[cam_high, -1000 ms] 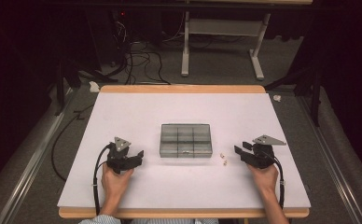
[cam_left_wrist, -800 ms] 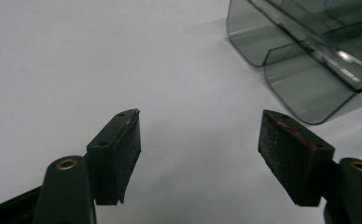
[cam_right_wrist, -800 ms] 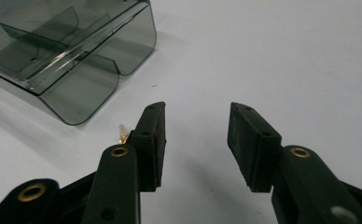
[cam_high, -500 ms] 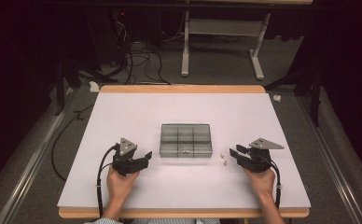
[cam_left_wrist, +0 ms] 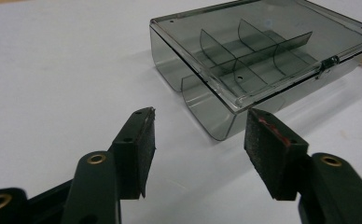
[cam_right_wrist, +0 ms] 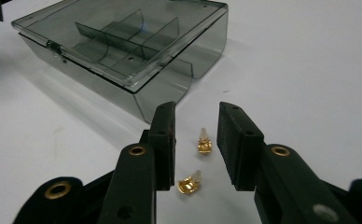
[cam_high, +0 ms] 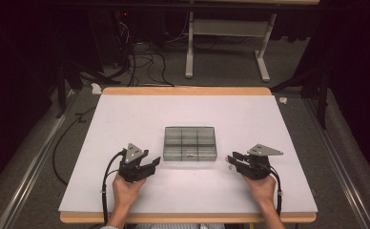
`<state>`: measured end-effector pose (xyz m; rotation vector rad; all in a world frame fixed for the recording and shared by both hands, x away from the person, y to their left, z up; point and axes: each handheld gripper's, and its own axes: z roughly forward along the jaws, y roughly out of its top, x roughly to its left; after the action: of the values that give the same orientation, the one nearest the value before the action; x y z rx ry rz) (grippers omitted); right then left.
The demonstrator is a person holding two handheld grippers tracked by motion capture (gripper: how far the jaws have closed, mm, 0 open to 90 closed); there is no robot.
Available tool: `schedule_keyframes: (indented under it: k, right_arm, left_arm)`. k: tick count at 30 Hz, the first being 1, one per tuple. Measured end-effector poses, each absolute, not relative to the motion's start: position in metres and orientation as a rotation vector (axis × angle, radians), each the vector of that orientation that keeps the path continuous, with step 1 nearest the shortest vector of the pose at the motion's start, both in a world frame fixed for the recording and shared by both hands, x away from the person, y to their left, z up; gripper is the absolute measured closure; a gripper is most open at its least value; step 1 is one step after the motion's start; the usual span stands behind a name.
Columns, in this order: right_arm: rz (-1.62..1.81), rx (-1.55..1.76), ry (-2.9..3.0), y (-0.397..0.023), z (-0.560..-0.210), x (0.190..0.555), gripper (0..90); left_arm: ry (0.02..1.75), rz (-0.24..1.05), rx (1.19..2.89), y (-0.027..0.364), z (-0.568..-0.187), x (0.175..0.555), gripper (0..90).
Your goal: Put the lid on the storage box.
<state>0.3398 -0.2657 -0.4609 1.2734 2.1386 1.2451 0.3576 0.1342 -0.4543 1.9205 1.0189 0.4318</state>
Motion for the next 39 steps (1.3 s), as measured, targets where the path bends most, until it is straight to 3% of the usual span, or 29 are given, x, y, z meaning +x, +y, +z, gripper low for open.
schedule_keyframes:
  k: [20,30,39]
  right_arm:
    - [1.259,1.191,2.225,-0.244,-0.463,0.339,89.7]
    - [1.245,1.182,2.240,-0.236,-0.464,0.341,90.0]
    - [1.233,1.197,2.236,-0.232,-0.464,0.342,90.0]
  left_arm:
    - [0.973,0.388,1.935,0.126,-0.462,0.353,70.7]
    - [0.964,0.352,1.941,0.123,-0.464,0.356,84.6]
    - [0.964,0.367,1.971,0.118,-0.465,0.357,89.8]
